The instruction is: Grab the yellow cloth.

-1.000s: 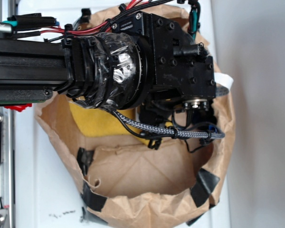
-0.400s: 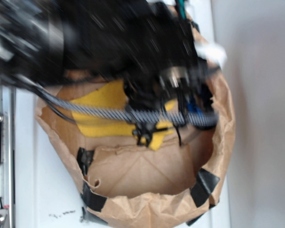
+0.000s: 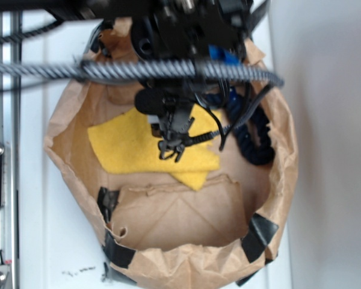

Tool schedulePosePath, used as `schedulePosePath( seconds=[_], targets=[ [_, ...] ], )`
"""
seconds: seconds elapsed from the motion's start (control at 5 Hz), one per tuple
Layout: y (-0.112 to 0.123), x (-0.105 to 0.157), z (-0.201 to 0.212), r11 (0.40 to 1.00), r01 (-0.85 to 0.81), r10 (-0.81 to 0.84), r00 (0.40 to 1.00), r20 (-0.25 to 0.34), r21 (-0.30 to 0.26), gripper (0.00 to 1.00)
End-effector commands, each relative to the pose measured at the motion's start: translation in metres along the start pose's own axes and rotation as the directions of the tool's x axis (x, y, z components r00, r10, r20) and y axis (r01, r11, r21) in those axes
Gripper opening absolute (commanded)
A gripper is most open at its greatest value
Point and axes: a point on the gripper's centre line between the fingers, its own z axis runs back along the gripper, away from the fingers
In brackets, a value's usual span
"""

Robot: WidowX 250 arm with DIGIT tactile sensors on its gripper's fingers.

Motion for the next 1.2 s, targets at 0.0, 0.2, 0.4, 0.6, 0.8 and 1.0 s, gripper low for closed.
schedulePosePath(
  seconds=[0.0,0.2,0.4,0.6,0.8,1.0],
  targets=[
    [-0.005,-0.002,-0.018,0.995,0.086,-0.088,0.995,0.048,0.055,1.0],
    [-0.009,-0.001,-0.04,0.991,0.119,-0.122,0.991,0.054,0.057,1.0],
    [-0.009,0.001,-0.063,0.989,0.148,-0.147,0.988,0.038,-0.007,1.0],
    [-0.017,-0.002,-0.088,0.977,0.213,-0.213,0.977,0.013,-0.028,1.0],
    [-0.022,-0.007,-0.106,0.969,0.246,-0.247,0.969,-0.013,-0.022,1.0],
    [-0.026,-0.012,-0.125,0.964,0.264,-0.264,0.963,-0.055,0.003,1.0]
  ],
)
